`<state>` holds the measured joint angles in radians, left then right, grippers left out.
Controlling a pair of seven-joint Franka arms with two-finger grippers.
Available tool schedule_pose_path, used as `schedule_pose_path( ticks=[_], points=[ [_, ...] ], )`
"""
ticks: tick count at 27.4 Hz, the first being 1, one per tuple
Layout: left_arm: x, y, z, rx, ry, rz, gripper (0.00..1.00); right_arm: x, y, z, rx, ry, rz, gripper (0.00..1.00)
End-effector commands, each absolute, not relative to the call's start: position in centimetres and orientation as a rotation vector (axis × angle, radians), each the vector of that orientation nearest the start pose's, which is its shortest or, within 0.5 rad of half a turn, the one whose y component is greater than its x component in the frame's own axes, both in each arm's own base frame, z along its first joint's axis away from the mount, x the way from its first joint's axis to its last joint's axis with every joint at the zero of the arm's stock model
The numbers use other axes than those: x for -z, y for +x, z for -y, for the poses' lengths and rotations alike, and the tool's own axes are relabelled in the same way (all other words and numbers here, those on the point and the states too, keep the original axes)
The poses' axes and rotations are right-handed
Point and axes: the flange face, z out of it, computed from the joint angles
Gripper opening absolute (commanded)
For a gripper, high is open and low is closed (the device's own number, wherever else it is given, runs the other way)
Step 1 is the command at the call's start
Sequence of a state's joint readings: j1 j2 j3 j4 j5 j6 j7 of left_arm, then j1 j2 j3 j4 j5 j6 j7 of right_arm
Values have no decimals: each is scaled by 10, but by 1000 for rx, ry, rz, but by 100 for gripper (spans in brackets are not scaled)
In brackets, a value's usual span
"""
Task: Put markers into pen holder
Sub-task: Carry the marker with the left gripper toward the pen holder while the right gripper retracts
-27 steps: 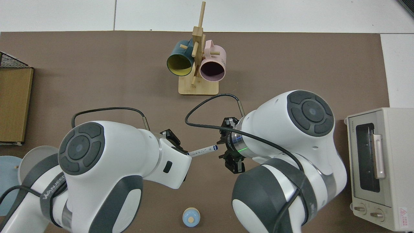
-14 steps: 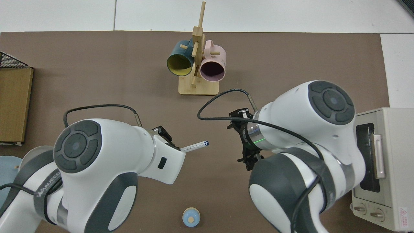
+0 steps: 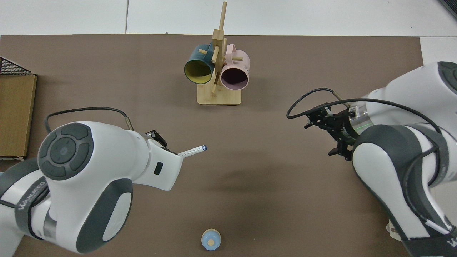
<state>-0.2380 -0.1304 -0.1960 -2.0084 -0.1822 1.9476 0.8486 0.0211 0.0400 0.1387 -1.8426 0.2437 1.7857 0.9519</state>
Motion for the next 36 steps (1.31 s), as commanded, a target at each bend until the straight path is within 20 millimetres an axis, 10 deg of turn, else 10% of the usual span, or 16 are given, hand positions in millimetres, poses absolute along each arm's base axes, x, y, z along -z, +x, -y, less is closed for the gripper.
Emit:
schedule_pose_path(
  ticks=[1,11,36],
  points=[
    [-516,476,211,114,-2649,-1814,0,-492,548,-70,-280,-2829,-961,100],
    [-512,498,133,-41,-2555,-1672,0,-512,552,-49,-145,-3063,-324,100],
    [-565,546,-35,-455,-1848,-1645,0,-630,541,-42,4,-3168,87,100]
  ],
)
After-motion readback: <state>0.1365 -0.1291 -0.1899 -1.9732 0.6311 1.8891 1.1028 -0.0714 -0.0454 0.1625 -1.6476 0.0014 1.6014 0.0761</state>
